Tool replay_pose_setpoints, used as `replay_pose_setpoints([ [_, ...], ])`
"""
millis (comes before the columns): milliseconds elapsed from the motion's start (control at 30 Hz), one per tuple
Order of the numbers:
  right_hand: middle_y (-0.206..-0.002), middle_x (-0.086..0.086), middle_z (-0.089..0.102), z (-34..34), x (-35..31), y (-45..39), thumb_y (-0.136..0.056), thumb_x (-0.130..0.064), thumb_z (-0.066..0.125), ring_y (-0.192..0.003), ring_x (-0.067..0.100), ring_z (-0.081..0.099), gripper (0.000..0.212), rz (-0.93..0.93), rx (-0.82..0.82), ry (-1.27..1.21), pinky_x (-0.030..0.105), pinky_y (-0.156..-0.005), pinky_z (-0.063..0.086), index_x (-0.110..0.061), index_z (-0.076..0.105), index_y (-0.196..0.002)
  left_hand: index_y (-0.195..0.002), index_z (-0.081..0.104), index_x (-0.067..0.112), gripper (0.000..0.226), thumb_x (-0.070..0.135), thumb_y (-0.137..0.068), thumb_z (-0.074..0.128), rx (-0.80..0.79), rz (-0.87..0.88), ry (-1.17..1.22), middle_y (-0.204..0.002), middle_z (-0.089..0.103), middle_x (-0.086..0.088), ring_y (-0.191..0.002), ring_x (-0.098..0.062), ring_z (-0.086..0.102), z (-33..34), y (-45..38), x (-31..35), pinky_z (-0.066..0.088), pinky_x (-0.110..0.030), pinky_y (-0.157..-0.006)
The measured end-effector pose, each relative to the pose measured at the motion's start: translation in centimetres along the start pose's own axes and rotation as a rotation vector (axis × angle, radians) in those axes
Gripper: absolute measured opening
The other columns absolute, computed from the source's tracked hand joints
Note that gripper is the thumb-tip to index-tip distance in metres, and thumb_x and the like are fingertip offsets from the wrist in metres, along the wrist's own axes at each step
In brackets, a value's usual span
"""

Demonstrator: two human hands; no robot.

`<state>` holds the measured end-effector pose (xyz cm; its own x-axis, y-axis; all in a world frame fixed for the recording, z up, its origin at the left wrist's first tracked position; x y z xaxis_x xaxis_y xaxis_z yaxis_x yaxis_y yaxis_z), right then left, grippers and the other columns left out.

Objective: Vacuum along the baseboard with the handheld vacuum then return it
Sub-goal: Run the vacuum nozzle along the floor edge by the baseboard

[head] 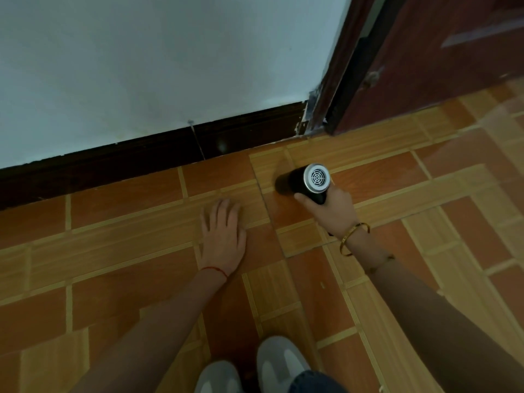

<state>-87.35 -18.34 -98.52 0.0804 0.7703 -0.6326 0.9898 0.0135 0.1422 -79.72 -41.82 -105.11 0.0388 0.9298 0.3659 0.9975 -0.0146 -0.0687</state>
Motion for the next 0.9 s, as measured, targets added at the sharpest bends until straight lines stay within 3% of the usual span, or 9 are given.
replay_pose_setpoints([
  [67, -0.069, -0.005, 0.061, -0.1, 0.5, 0.1, -0.080, -0.052, 0.067, -0.064, 0.013, 0.061, 0.045, 0.016, 0.043, 0.012, 0.016, -0.053, 0.042, -0.012, 0.059, -0.098, -0.139, 0.048, 0.011, 0.050, 0.029, -0.096, 0.029, -0.023, 0.016, 0.023, -0.147, 0.043, -0.013, -0.143, -0.032, 0.032, 0.5, 0.4, 0.5, 0.019, -0.064, -0.117],
  [133, -0.078, -0.002, 0.063, -0.4, 1.3, -0.1, -0.079, -0.055, 0.066, -0.071, 0.014, 0.061, 0.055, 0.053, 0.108, 0.021, 0.014, -0.052, 0.038, -0.009, 0.059, -0.107, -0.140, 0.047, 0.012, 0.049, 0.029, -0.097, 0.029, -0.037, 0.032, 0.029, -0.147, 0.043, -0.013, -0.143, -0.032, 0.033, 0.9, 0.8, 1.0, 0.019, -0.063, -0.118],
  [233, -0.096, 0.005, 0.069, -0.9, 1.9, -0.4, -0.078, -0.058, 0.065, -0.085, 0.021, 0.066, 0.065, 0.103, 0.193, 0.011, 0.024, -0.061, 0.048, -0.009, 0.055, -0.121, -0.141, 0.045, 0.012, 0.048, 0.029, -0.099, 0.029, -0.055, 0.046, 0.019, -0.147, 0.043, -0.012, -0.143, -0.031, 0.033, 1.3, 1.1, 1.4, 0.018, -0.062, -0.119],
  [367, -0.104, 0.006, 0.068, -0.4, 1.0, -1.4, -0.080, -0.057, 0.065, -0.093, 0.022, 0.065, 0.068, 0.099, 0.173, -0.023, 0.030, -0.073, 0.052, -0.010, 0.051, -0.126, -0.144, 0.043, 0.013, 0.049, 0.028, -0.099, 0.029, -0.076, 0.057, -0.006, -0.149, 0.041, -0.011, -0.144, -0.028, 0.030, 1.5, 1.1, 0.9, 0.016, -0.061, -0.119],
  [500, -0.097, 0.004, 0.068, 0.3, -0.2, -3.2, -0.080, -0.057, 0.064, -0.086, 0.020, 0.064, 0.059, 0.061, 0.106, -0.019, 0.030, -0.069, 0.051, -0.011, 0.054, -0.116, -0.145, 0.042, 0.015, 0.049, 0.027, -0.098, 0.031, -0.078, 0.075, -0.017, -0.151, 0.040, -0.009, -0.145, -0.027, 0.030, 1.5, 1.1, 0.6, 0.018, -0.061, -0.119],
  [667, -0.090, 0.012, 0.068, -0.1, -0.5, -6.1, -0.083, -0.057, 0.061, -0.083, 0.028, 0.065, 0.055, 0.164, 0.209, 0.004, 0.038, -0.068, 0.052, -0.006, 0.058, -0.104, -0.145, 0.043, 0.015, 0.050, 0.027, -0.097, 0.032, -0.089, 0.068, -0.050, -0.151, 0.040, -0.009, -0.144, -0.028, 0.030, 1.5, 1.1, 0.7, 0.017, -0.061, -0.119],
  [833, -0.072, 0.003, 0.061, 1.3, -1.5, -7.7, -0.082, -0.060, 0.059, -0.070, 0.021, 0.061, 0.054, 0.070, 0.136, -0.010, 0.025, -0.053, 0.037, -0.007, 0.061, -0.089, -0.147, 0.041, 0.016, 0.053, 0.029, -0.096, 0.033, -0.111, 0.066, -0.048, -0.153, 0.038, -0.006, -0.145, -0.028, 0.030, 1.6, 1.0, 0.5, 0.017, -0.060, -0.119],
  [900, -0.066, 0.002, 0.059, 2.0, -2.2, -7.8, -0.083, -0.057, 0.061, -0.063, 0.019, 0.059, 0.046, 0.007, 0.067, -0.018, 0.026, -0.050, 0.039, -0.011, 0.058, -0.079, -0.147, 0.041, 0.016, 0.054, 0.029, -0.096, 0.033, -0.113, 0.069, -0.043, -0.153, 0.038, -0.006, -0.145, -0.028, 0.030, 1.5, 1.0, 0.5, 0.018, -0.061, -0.118],
])
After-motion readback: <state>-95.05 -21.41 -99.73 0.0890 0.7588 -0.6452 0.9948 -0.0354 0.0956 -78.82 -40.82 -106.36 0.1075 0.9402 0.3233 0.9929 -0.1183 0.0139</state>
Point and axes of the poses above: each hand's wrist, its own y-axis away from the middle knuckle, its own z-axis out of the palm, x = y × z, the point moved 4 cm from there along -y, towards the middle knuckle
